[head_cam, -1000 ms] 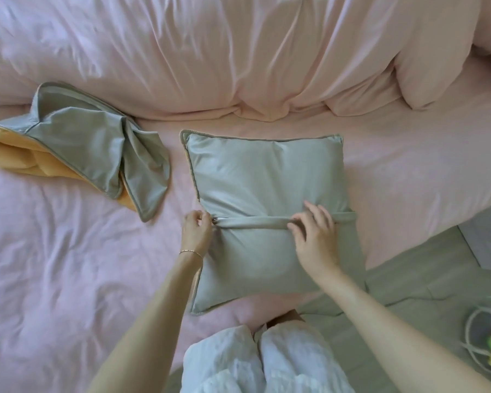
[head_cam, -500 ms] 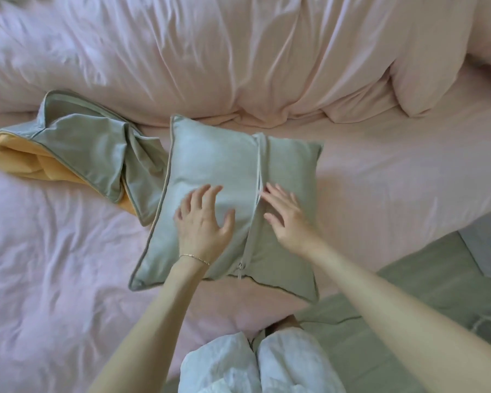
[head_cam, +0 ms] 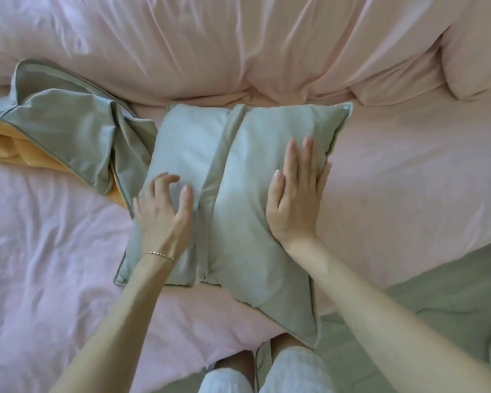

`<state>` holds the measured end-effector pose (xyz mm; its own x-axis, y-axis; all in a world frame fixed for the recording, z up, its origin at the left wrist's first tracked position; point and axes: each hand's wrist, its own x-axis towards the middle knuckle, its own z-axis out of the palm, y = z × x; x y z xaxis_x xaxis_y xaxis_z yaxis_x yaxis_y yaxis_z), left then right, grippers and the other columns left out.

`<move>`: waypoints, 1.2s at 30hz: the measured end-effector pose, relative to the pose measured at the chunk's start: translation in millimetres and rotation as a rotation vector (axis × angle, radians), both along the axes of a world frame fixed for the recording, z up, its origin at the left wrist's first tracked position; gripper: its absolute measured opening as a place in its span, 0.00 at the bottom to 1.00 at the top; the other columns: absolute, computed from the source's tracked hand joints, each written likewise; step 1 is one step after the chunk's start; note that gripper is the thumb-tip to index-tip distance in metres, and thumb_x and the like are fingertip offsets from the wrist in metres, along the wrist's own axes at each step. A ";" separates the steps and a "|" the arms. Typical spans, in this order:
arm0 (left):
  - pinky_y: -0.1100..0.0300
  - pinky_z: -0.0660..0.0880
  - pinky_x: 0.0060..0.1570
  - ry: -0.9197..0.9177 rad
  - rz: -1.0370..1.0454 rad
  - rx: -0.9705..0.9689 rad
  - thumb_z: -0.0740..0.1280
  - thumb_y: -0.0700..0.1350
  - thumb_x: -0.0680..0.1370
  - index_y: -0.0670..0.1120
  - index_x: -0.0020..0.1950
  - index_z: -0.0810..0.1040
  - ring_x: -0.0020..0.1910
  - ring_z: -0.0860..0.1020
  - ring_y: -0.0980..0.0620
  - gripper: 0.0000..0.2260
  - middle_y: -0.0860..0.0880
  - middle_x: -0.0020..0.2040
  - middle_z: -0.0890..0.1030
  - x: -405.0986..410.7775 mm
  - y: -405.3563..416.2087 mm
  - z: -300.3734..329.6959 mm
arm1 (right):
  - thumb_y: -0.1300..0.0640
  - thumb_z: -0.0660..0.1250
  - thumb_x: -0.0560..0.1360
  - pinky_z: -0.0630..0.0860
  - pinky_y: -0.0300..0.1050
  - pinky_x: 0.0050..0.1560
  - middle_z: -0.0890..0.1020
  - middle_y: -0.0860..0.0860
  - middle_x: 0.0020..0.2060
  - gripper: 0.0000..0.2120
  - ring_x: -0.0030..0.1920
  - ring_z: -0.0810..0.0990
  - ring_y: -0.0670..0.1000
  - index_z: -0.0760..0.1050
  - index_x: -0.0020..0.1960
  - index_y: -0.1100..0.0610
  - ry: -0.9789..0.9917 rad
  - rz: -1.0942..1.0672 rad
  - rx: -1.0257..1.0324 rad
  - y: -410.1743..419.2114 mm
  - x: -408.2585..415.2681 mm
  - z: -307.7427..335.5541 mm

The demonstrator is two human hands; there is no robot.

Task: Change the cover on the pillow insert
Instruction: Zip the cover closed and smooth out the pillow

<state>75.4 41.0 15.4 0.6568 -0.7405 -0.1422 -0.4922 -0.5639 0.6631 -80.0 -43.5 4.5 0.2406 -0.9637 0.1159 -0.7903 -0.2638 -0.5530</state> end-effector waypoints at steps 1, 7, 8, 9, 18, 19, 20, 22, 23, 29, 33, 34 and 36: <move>0.46 0.55 0.70 0.020 -0.017 -0.061 0.51 0.59 0.74 0.46 0.64 0.71 0.69 0.63 0.49 0.26 0.47 0.68 0.69 2.6 -7.2 3.4 | 0.49 0.43 0.80 0.47 0.62 0.71 0.60 0.62 0.72 0.26 0.73 0.55 0.58 0.58 0.73 0.60 0.047 0.073 -0.114 8.8 14.6 3.3; 0.48 0.38 0.73 0.189 0.012 0.011 0.44 0.57 0.75 0.56 0.74 0.49 0.75 0.46 0.57 0.26 0.60 0.74 0.51 30.7 11.0 -26.4 | 0.49 0.42 0.79 0.38 0.58 0.72 0.52 0.58 0.75 0.25 0.75 0.44 0.55 0.54 0.74 0.55 0.248 0.283 -0.224 57.4 92.8 -15.3; 0.48 0.37 0.72 0.182 -0.010 0.049 0.43 0.60 0.75 0.59 0.72 0.46 0.74 0.44 0.58 0.25 0.63 0.73 0.49 37.4 18.4 -36.7 | 0.49 0.40 0.79 0.35 0.57 0.72 0.46 0.57 0.75 0.25 0.75 0.40 0.53 0.52 0.74 0.55 0.314 0.316 -0.236 63.2 99.0 -27.5; 0.47 0.37 0.72 0.172 -0.034 0.083 0.41 0.62 0.74 0.62 0.70 0.44 0.74 0.42 0.60 0.25 0.66 0.71 0.47 44.3 23.8 -47.6 | 0.49 0.39 0.79 0.33 0.56 0.71 0.40 0.57 0.75 0.25 0.74 0.37 0.52 0.51 0.74 0.54 0.364 0.343 -0.256 67.2 105.1 -42.3; 0.41 0.45 0.71 -0.238 -0.252 0.270 0.44 0.62 0.75 0.57 0.74 0.55 0.75 0.50 0.46 0.28 0.56 0.75 0.57 49.0 -13.7 -96.2 | 0.51 0.49 0.77 0.65 0.62 0.64 0.74 0.61 0.64 0.20 0.66 0.69 0.58 0.62 0.67 0.55 0.389 0.071 -0.297 -62.4 67.7 -126.4; 0.40 0.47 0.69 -0.285 -0.306 0.240 0.48 0.62 0.75 0.56 0.74 0.58 0.74 0.53 0.44 0.27 0.53 0.74 0.61 35.1 -16.5 -99.9 | 0.51 0.45 0.81 0.69 0.63 0.61 0.73 0.62 0.64 0.20 0.65 0.71 0.60 0.62 0.68 0.57 0.413 0.035 -0.275 -80.6 31.8 -130.3; 0.40 0.48 0.69 -0.334 -0.335 0.212 0.51 0.62 0.75 0.55 0.73 0.60 0.73 0.55 0.43 0.27 0.51 0.73 0.64 22.5 -18.8 -105.3 | 0.50 0.40 0.82 0.68 0.62 0.62 0.71 0.63 0.66 0.23 0.66 0.69 0.60 0.60 0.70 0.59 0.416 0.036 -0.236 -90.2 0.8 -135.3; 0.39 0.48 0.68 -0.404 -0.315 0.181 0.52 0.62 0.75 0.55 0.72 0.60 0.72 0.55 0.42 0.26 0.49 0.72 0.65 14.7 -26.6 -115.0 | 0.51 0.38 0.81 0.58 0.58 0.66 0.67 0.65 0.68 0.25 0.67 0.66 0.61 0.58 0.71 0.62 0.398 0.048 -0.225 -90.8 -19.5 -143.4; 0.39 0.47 0.67 -0.420 -0.296 0.173 0.51 0.62 0.75 0.55 0.72 0.59 0.72 0.55 0.42 0.26 0.49 0.72 0.65 15.1 -29.5 -118.9 | 0.52 0.39 0.81 0.54 0.57 0.66 0.66 0.65 0.68 0.24 0.68 0.65 0.61 0.58 0.71 0.63 0.365 0.058 -0.213 -90.0 -16.9 -145.3; 0.43 0.47 0.67 -0.418 -0.291 0.124 0.51 0.60 0.77 0.56 0.70 0.64 0.71 0.57 0.43 0.23 0.50 0.71 0.67 16.6 -23.4 -111.6 | 0.55 0.47 0.79 0.55 0.54 0.66 0.68 0.65 0.67 0.20 0.68 0.62 0.58 0.63 0.69 0.59 0.124 0.062 -0.204 -82.6 -18.7 -127.4; 0.46 0.55 0.64 -0.396 -0.238 -0.027 0.57 0.54 0.77 0.54 0.59 0.79 0.64 0.71 0.41 0.16 0.52 0.61 0.78 15.6 -23.7 -93.9 | 0.52 0.45 0.82 0.64 0.57 0.64 0.72 0.64 0.64 0.21 0.66 0.67 0.61 0.71 0.64 0.61 0.014 0.033 -0.197 -67.3 -23.3 -109.7; 0.49 0.56 0.63 -0.369 -0.220 -0.079 0.58 0.53 0.77 0.53 0.56 0.80 0.62 0.73 0.42 0.14 0.52 0.59 0.80 13.7 -25.3 -87.3 | 0.54 0.47 0.82 0.64 0.56 0.64 0.72 0.65 0.63 0.21 0.66 0.68 0.63 0.73 0.62 0.63 -0.024 0.018 -0.178 -63.1 -26.0 -103.3; 0.53 0.58 0.61 -0.301 -0.217 -0.216 0.61 0.49 0.76 0.50 0.52 0.82 0.56 0.78 0.47 0.12 0.51 0.54 0.82 6.6 -30.2 -69.8 | 0.59 0.51 0.79 0.63 0.52 0.65 0.73 0.67 0.62 0.19 0.64 0.70 0.66 0.75 0.59 0.68 -0.108 -0.020 -0.133 -55.5 -35.7 -87.3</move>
<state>82.1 10.8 -54.4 0.4712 -0.8578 0.2051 -0.7736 -0.2903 0.5632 -115.7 -99.1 -82.8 0.2004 -0.9426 0.2669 -0.7339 -0.3249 -0.5965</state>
